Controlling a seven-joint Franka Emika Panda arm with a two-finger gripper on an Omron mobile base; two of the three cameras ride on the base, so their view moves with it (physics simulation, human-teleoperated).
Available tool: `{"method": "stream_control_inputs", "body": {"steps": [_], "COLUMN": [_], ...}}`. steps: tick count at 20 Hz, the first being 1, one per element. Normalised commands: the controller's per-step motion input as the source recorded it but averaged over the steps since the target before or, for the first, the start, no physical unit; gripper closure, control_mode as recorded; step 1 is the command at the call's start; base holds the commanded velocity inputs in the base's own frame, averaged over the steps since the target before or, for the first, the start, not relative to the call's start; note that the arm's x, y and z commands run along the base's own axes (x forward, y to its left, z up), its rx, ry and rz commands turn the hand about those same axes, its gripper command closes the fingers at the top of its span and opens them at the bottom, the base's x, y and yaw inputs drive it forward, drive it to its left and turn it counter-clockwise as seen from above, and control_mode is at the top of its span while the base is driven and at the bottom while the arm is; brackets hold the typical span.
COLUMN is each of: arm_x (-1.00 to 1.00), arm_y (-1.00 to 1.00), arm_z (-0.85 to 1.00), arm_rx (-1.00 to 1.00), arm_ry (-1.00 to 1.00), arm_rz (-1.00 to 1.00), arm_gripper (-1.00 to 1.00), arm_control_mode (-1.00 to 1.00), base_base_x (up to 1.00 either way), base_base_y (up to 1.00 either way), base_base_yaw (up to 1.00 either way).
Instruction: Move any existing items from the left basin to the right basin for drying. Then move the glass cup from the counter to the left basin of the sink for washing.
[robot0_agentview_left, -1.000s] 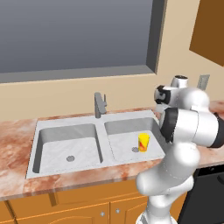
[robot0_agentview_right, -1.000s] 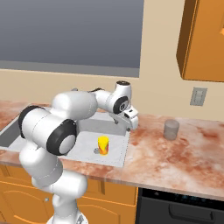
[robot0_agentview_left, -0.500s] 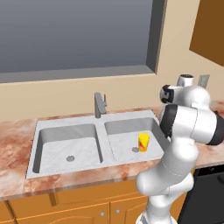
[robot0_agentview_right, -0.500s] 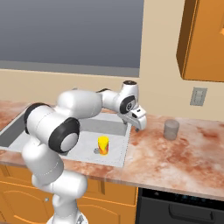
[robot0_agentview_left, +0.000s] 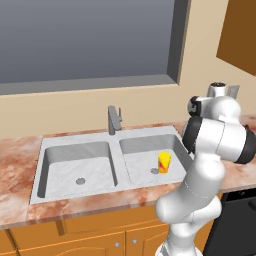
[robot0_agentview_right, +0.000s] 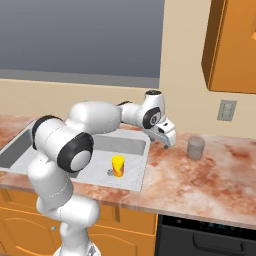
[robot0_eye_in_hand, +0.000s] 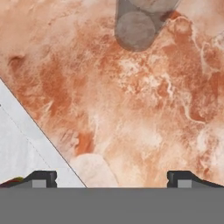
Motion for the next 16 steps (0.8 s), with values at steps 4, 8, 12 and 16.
{"method": "stream_control_inputs", "body": {"steps": [4,8,12,16], "arm_x": [0.05,0.12,0.20,0.26], "arm_y": [-0.30,-0.28,-0.27,-0.24], "arm_z": [0.15,0.08,0.01,0.00], "arm_rx": [-0.07,-0.06,-0.04,-0.01], "arm_ry": [0.00,0.00,0.00,0.00], "arm_rz": [-0.01,0.00,0.00,0.00], "arm_gripper": [-1.00,-1.00,-1.00,-1.00], "arm_control_mode": [-1.00,-1.00,-1.00,-1.00], "base_base_x": [0.00,0.00,0.00,0.00], "base_base_y": [0.00,0.00,0.00,0.00], "base_base_yaw": [0.00,0.00,0.00,0.00]}}
